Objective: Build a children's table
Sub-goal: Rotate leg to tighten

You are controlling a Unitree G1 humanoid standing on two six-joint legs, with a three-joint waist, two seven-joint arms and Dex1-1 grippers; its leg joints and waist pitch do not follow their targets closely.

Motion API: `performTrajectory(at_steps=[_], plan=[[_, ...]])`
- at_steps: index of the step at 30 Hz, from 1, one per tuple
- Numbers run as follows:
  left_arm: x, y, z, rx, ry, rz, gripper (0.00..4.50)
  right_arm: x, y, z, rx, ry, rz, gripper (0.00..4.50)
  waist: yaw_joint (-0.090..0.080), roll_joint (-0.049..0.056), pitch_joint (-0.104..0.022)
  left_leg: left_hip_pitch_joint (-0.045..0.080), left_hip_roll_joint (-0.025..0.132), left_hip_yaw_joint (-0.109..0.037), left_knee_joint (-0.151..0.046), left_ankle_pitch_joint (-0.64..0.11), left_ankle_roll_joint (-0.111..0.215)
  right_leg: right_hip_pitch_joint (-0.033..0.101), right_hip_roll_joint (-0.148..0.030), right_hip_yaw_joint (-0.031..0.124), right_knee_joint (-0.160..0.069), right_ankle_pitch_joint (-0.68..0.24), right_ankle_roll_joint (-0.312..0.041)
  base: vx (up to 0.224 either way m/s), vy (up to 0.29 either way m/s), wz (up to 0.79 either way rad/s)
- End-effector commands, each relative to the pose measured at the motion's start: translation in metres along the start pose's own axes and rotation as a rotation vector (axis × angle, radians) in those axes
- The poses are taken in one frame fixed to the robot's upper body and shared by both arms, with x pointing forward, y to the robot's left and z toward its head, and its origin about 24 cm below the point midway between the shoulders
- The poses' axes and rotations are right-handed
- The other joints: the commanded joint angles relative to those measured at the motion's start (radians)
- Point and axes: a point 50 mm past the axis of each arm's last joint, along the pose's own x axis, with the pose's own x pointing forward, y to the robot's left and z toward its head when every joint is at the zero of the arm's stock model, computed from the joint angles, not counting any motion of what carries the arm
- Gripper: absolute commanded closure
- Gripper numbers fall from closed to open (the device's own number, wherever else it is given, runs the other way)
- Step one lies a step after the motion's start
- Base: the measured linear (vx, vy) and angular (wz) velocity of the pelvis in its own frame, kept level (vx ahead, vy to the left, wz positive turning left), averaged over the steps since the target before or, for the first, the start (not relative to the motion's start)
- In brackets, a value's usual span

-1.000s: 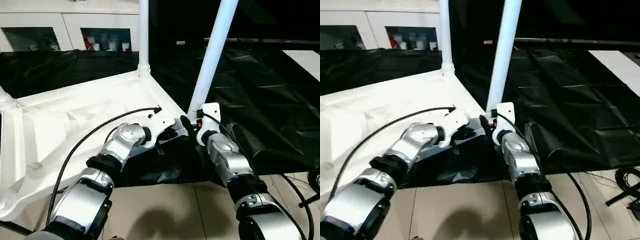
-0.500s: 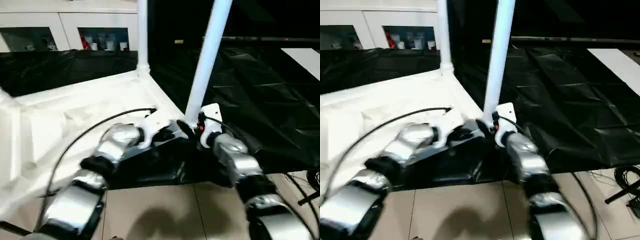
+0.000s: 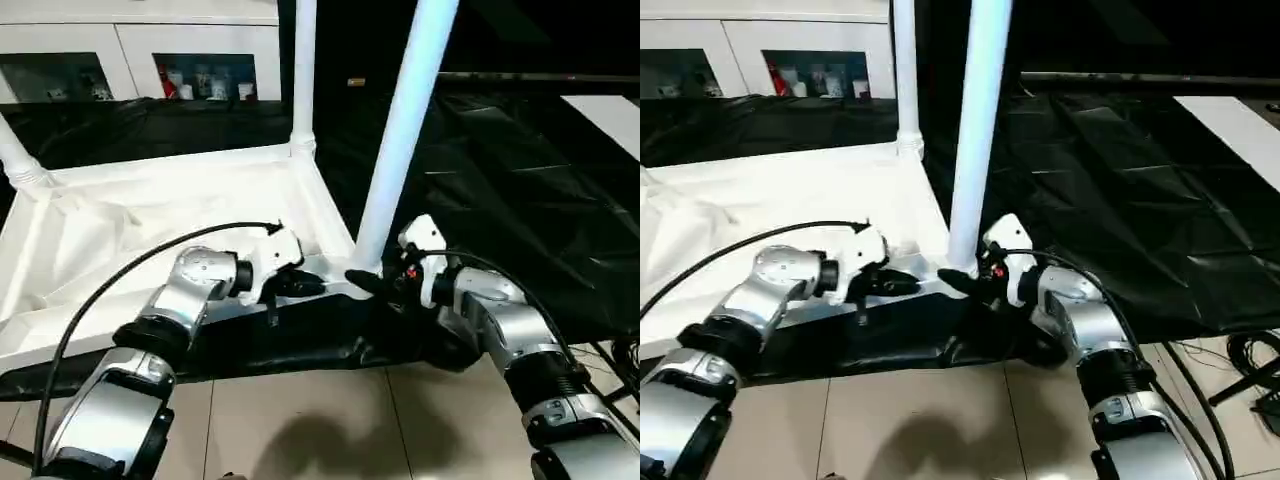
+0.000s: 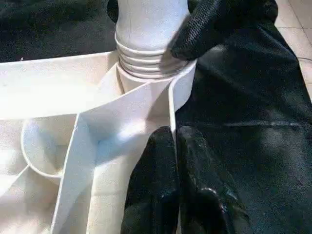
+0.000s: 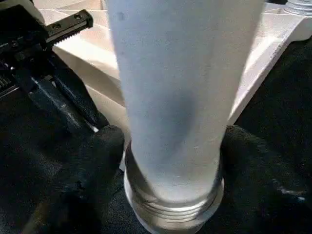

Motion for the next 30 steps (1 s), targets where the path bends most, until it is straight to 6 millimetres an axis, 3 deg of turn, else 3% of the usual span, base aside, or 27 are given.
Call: performTrajectory(at_steps=[1,8,13,17,19,21,22,23,30], plan=[[-0.001,-0.004,-0.007,-0.041,-0.037,0.005,4.50,0.002,0.004,0.002,-0.003,0.000,0.049,1.54,0.004,-0.018,-0.057,-0.004,0.004,0.012,-0.053,-0.150,0.071,0.057,-0.056,0.040,-0.069,-0.171,-0.208,0.000,0.000,0.00],[-0.001,-0.006,-0.008,-0.045,-0.034,-0.012,4.50,0.002,0.004,-0.003,-0.009,0.018,0.034,1.97,0.003,-0.015,-0.058,-0.004,0.004,0.012,-0.052,-0.143,0.067,0.057,-0.054,0.040,-0.067,-0.148,-0.211,0.000,0.000,0.00],[0.004,-0.005,-0.006,-0.035,-0.022,0.014,4.50,0.000,-0.005,-0.010,-0.013,0.010,-0.126,2.03,-0.001,-0.014,-0.056,-0.004,0.003,0.011,-0.054,-0.159,0.055,0.055,-0.055,0.041,-0.070,-0.179,-0.206,0.000,0.000,0.00],[0.032,-0.005,0.003,-0.052,-0.006,0.114,4.50,0.002,-0.012,-0.024,0.121,-0.007,-0.427,2.05,-0.005,-0.012,-0.053,0.003,0.003,0.012,-0.057,-0.176,0.033,0.047,-0.054,0.043,-0.078,-0.224,-0.190,0.000,0.000,0.00],[0.044,-0.007,0.010,-0.053,-0.013,0.123,4.50,0.007,-0.011,-0.028,0.162,0.000,-0.514,2.05,-0.004,-0.015,-0.056,0.001,0.001,0.010,-0.057,-0.165,0.027,0.052,-0.053,0.042,-0.075,-0.212,-0.185,0.000,0.000,0.00],[0.058,-0.011,0.019,-0.047,-0.018,0.132,4.50,0.012,-0.010,-0.030,0.202,0.005,-0.607,2.05,-0.006,-0.008,-0.057,-0.001,-0.003,0.012,-0.054,-0.161,0.036,0.053,-0.051,0.044,-0.076,-0.182,-0.183,0.000,0.000,0.00],[0.058,-0.011,0.019,-0.047,-0.018,0.132,4.50,0.012,-0.010,-0.030,0.202,0.005,-0.607,2.05,-0.005,-0.007,-0.058,0.000,-0.003,0.011,-0.055,-0.161,0.036,0.052,-0.052,0.043,-0.076,-0.183,-0.182,0.000,0.000,0.00],[0.071,-0.014,0.027,-0.046,-0.026,0.150,4.50,0.020,-0.007,-0.029,0.233,0.001,-0.666,2.05,-0.004,-0.001,-0.058,0.001,-0.003,0.010,-0.055,-0.163,0.034,0.052,-0.052,0.043,-0.076,-0.185,-0.184,0.000,0.000,0.00],[0.083,-0.017,0.037,-0.032,-0.038,0.169,4.50,0.037,0.000,-0.021,0.195,0.013,-0.677,2.05,-0.006,-0.002,-0.057,0.000,-0.004,0.009,-0.056,-0.189,0.036,0.053,-0.051,0.042,-0.081,-0.201,-0.176,0.000,0.000,0.00]])
